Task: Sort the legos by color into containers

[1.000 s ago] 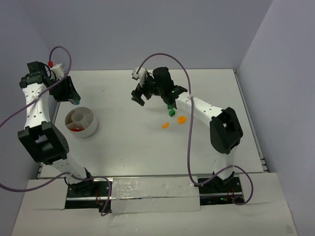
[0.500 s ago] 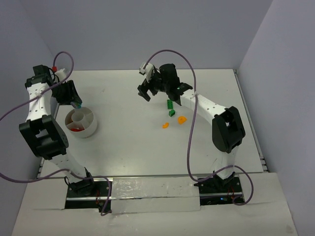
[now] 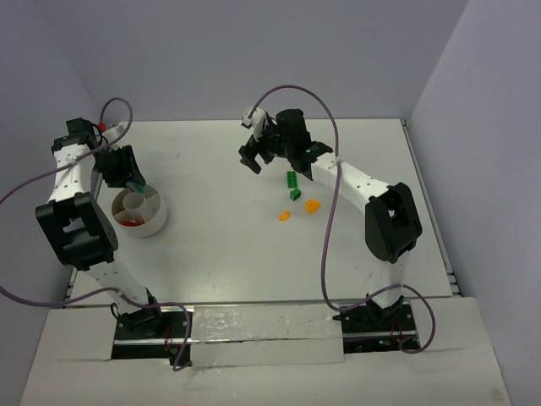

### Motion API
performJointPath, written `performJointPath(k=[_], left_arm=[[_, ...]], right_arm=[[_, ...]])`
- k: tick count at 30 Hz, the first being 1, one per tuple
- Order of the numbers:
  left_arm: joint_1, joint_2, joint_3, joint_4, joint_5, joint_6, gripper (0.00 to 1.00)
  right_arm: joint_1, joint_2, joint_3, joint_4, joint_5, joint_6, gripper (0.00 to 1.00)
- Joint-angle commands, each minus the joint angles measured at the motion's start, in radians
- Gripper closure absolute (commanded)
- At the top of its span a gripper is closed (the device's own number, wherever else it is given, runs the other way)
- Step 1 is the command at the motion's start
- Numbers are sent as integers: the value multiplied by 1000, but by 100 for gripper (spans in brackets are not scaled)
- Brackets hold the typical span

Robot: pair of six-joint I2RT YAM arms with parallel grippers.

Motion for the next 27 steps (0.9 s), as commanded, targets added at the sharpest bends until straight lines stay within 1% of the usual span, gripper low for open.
performJointPath(k=[1, 3, 5, 11, 13, 15, 19, 23, 25, 27], left_arm=[[-6, 10, 6, 21, -8, 0, 70], [-8, 13, 8, 22, -9, 0, 64], [-8, 16, 9, 22, -11, 0, 56], [-9, 29, 28, 17, -18, 2, 40], [-9, 27, 48, 15, -10, 2, 32], [-10, 26, 69, 11, 1, 2, 29], [-14, 21, 133, -7, 35, -6, 27], [-23, -52, 231, 11, 69, 9, 27], [-31, -100, 246, 58, 88, 16, 24], [-36, -154, 245, 101, 86, 26, 20]], right_arm=[[-10, -19, 34, 2, 6, -5, 0], [-10, -19, 34, 0, 5, -7, 0], [-10, -19, 34, -4, 11, -10, 0], [-16, -21, 29, -11, 19, -11, 0], [-17, -25, 25, -14, 23, -10, 0], [-19, -27, 16, -15, 23, -7, 0], [-23, -36, 3, -19, 30, -6, 0], [-52, -50, -14, -38, 38, 25, 0], [-78, -53, -21, -57, 39, 54, 0], [-97, -52, -22, -78, 44, 81, 0]])
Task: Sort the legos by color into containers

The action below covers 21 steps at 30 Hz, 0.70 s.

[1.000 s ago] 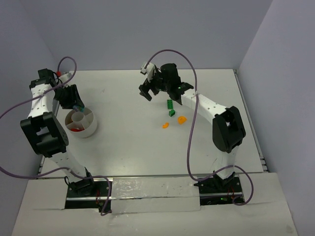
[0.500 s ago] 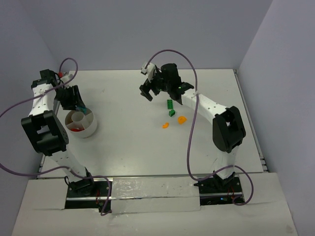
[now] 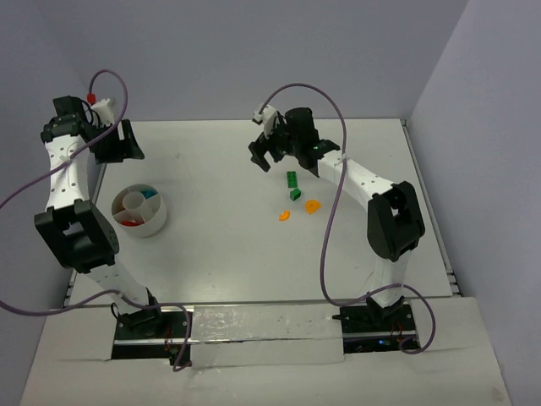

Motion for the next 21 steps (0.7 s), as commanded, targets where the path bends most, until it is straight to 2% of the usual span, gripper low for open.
performJointPath(k=[1, 3, 4, 7, 10, 12, 15, 17, 21], left_arm=[[-29, -181, 62, 115, 46, 30, 16], [-58, -246, 26, 176, 28, 43, 3], [-59, -248, 25, 204, 13, 45, 1], [-117, -349, -78, 299, -100, 48, 1], [-125, -467, -264, 495, -202, -45, 1], [-126, -504, -322, 567, -203, -50, 1], [-128, -534, -362, 586, -173, -40, 1], [-128, -539, -363, 535, -133, -8, 1], [-135, -519, -351, 489, -149, -2, 1]], right_arm=[[-67, -47, -14, -58, 31, 87, 0], [-100, -34, -7, -104, 52, 144, 0], [-101, -34, -7, -121, 61, 163, 0], [-142, -37, -56, -162, 103, 208, 1], [-155, -29, -89, -237, 142, 231, 3], [-162, -12, -103, -276, 144, 234, 4], [-165, 2, -134, -282, 146, 210, 5], [-167, 34, -116, -279, 176, 214, 5], [-171, 99, -50, -283, 194, 228, 5]])
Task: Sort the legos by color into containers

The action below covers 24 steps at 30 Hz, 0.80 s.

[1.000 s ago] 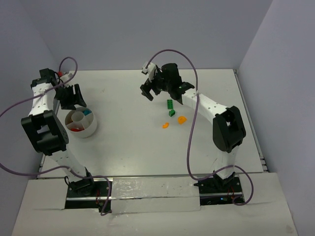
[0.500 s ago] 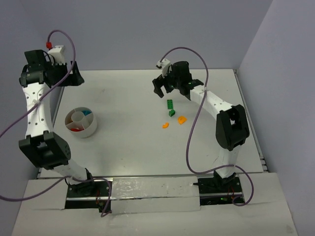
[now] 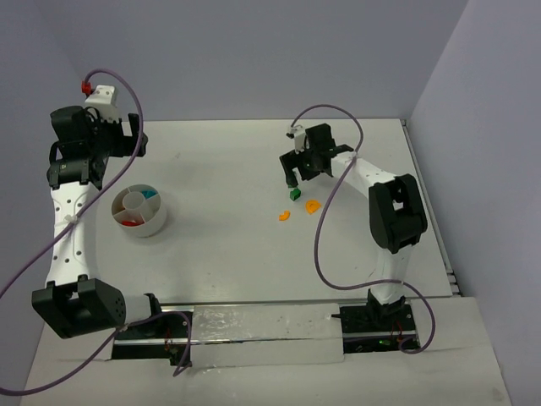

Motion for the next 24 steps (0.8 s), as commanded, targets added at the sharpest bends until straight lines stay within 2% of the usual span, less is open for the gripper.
performJointPath(k=[1, 9, 19, 20, 24], left_arm=[[-6, 11, 24, 6, -26, 3, 1], [-16, -10, -3, 11, -114, 16, 1], [-17, -26, -25, 6, -177, 31, 1], [-16, -26, -24, 7, -182, 33, 1], [-16, -18, -18, 8, -180, 37, 1]], right_arm=[[-4, 75, 109, -22, 41, 35, 5], [-3, 258, 318, -174, 98, 101, 18], [41, 349, 386, -299, 172, 105, 28], [44, 356, 386, -310, 180, 102, 31], [50, 358, 363, -323, 188, 94, 52]])
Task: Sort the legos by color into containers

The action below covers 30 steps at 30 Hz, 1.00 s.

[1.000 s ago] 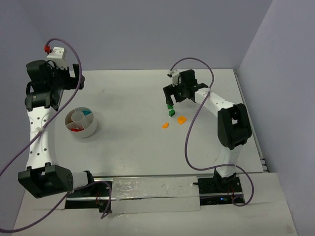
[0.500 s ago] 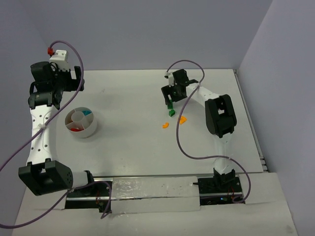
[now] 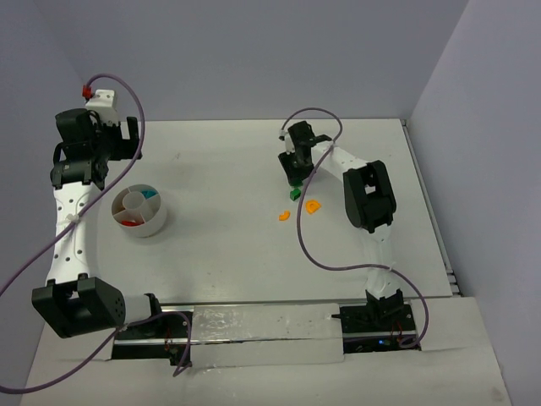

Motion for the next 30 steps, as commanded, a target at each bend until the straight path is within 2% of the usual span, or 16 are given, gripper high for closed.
performJointPath(k=[1, 3, 9, 13, 16, 18, 22, 27, 30], left_arm=[[-5, -19, 9, 17, -17, 12, 1], [-4, -9, 20, 9, -3, 4, 1], [-5, 45, 82, -33, 124, -67, 1], [-5, 68, 118, -50, 279, -111, 4], [-5, 82, 131, -71, 471, -161, 6], [-5, 97, 148, -94, 671, -154, 7], [-6, 96, 125, -41, 862, -201, 7], [-39, 98, 104, 51, 874, -296, 8], [-83, 130, 129, 37, 796, -371, 14]], right_arm=[[17, 24, -2, -69, 39, -3, 58], [17, 14, -8, -66, 32, -4, 71], [-1, -57, 19, -25, -77, -9, 99], [-21, -106, 89, 56, -209, -7, 100], [-22, -138, 136, 148, -404, 7, 100], [-16, -181, 126, 224, -523, 43, 100], [32, -235, 97, 388, -739, 73, 100], [103, -314, 21, 563, -800, 130, 100], [170, -333, 32, 567, -719, 31, 100]])
